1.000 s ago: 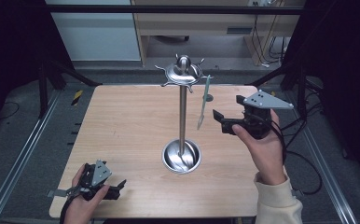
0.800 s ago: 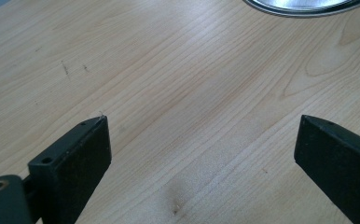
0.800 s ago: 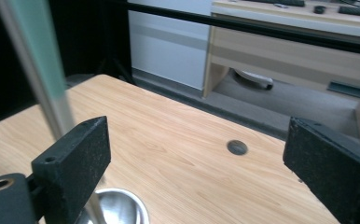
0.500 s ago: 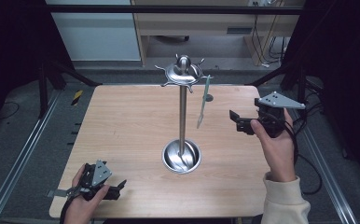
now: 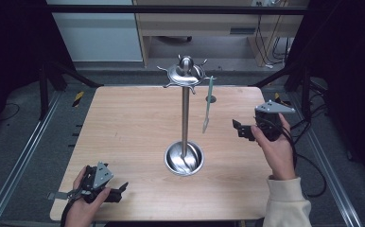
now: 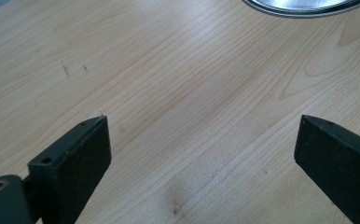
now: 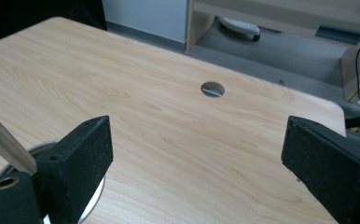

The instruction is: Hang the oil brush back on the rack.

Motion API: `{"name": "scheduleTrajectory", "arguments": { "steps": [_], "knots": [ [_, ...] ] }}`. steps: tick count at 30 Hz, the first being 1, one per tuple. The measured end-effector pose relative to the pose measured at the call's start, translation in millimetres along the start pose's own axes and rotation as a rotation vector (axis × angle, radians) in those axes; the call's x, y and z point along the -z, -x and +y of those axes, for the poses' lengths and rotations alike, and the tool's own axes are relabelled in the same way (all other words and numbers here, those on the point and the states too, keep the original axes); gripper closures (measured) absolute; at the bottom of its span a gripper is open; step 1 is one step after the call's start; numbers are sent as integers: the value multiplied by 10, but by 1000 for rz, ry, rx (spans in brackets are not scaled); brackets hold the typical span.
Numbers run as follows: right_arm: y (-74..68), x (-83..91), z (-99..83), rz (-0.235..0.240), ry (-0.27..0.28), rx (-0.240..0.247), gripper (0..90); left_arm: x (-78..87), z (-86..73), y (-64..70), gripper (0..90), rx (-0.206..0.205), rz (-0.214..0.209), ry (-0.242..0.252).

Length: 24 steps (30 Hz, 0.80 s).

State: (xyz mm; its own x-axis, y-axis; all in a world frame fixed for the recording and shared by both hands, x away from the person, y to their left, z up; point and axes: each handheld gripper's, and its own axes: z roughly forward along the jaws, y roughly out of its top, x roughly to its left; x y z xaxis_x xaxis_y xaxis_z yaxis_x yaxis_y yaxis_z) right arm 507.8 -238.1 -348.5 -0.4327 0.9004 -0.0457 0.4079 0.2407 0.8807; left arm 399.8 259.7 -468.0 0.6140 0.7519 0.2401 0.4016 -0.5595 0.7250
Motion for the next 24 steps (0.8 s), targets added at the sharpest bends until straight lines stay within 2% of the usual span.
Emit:
{"name": "scheduleTrajectory", "arguments": {
  "steps": [4, 9, 24],
  "knots": [
    [26, -135, -130, -14, -35, 8, 99, -1, 3, 6, 33, -2, -1, 0],
    [29, -219, -212, -12, -71, 16, 103, -3, -1, 1, 33, -2, 0, -4],
    [19, -456, -463, 32, -165, 8, 117, -6, 0, 7, 33, -4, 0, -7]
  ]
}}
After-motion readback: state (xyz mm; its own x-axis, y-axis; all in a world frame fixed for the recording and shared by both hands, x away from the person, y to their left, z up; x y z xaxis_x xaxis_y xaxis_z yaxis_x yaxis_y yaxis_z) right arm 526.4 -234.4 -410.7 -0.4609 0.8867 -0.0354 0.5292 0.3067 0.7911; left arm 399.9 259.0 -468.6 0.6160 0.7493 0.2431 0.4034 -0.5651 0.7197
